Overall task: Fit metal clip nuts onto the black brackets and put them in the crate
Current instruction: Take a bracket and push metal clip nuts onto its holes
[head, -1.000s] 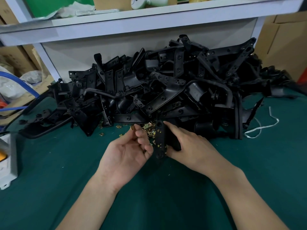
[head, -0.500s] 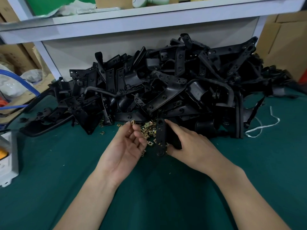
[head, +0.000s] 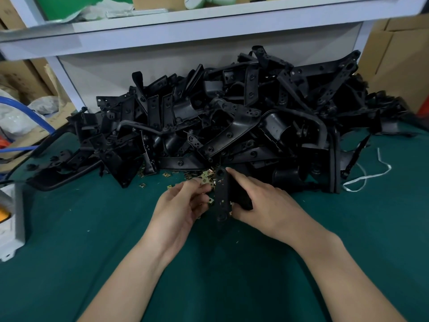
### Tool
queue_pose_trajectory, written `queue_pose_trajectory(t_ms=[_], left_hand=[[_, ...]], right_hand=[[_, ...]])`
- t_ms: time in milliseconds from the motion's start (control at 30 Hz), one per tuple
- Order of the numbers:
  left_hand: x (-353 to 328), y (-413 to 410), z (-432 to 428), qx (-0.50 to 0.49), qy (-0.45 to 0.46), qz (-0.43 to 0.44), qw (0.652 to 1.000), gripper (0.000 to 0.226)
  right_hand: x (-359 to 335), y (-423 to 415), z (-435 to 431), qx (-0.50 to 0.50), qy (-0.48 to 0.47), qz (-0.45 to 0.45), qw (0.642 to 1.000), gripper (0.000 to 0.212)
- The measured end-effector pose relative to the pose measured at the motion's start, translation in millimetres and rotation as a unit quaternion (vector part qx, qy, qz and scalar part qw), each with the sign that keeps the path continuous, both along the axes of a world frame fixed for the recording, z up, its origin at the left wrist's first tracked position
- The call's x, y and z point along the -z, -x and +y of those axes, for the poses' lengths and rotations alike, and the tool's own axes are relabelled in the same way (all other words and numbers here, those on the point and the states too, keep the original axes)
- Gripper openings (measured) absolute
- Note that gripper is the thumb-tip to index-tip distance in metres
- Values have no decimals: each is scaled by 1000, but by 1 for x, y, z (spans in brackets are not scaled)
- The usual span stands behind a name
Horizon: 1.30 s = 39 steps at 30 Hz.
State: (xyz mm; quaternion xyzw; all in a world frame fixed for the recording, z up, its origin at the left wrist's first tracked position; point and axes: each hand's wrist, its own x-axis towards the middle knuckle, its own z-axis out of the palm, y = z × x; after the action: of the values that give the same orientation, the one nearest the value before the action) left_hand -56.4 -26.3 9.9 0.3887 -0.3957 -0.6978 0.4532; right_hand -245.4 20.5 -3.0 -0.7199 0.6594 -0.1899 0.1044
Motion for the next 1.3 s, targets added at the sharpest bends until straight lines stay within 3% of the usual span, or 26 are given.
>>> queue_pose_trajectory(t_ms=[133,633,1000,1300], left_hand=[[0,2,4,25,35,-42,998,14],[3,-2,-1,26,58,-53,997,15],[9,-7,-7,12,120,-121,985,16],[9,3,2,5,117,-79,990,14]], right_hand=[[2,1,-1,-7,0,-7,1000,80],[1,2,-3,-6,-3,-10,1000,82],[0,0,-3,-17,1,-6,1000,84],[-2,0,-2,-28,-6,-32,999,83]])
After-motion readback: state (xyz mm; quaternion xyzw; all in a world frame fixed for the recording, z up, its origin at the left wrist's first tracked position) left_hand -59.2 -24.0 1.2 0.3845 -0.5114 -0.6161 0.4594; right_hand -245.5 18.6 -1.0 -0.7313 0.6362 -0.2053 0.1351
